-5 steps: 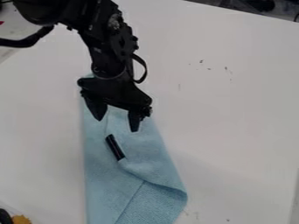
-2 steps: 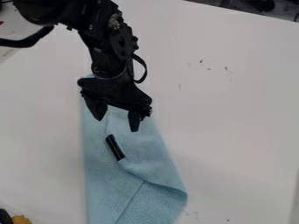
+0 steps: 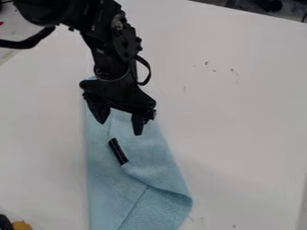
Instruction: Fold the cloth from right to left
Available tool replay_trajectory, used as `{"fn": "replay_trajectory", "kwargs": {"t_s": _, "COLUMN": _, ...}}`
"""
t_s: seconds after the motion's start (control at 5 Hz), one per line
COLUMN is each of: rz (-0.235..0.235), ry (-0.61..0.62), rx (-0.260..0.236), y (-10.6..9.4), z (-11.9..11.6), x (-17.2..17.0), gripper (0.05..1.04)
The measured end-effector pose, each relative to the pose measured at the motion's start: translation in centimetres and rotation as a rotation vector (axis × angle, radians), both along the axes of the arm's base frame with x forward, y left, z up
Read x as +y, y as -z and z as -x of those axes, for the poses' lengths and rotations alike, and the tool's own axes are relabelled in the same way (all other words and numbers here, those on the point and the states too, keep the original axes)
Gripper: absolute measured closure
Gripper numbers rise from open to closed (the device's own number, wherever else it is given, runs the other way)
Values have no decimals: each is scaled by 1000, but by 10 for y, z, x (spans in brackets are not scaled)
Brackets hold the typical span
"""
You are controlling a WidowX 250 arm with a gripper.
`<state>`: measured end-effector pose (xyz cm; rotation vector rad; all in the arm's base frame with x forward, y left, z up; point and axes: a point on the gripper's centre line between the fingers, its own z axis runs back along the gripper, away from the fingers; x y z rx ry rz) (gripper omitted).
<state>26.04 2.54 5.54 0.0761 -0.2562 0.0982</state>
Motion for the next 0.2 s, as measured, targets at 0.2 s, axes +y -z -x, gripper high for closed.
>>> {"fn": "replay_trajectory", "kwargs": {"t_s": 0.2, "rz": 0, "ry": 0, "rx": 2, "y": 0, "z": 0, "x": 0, "gripper": 83}}
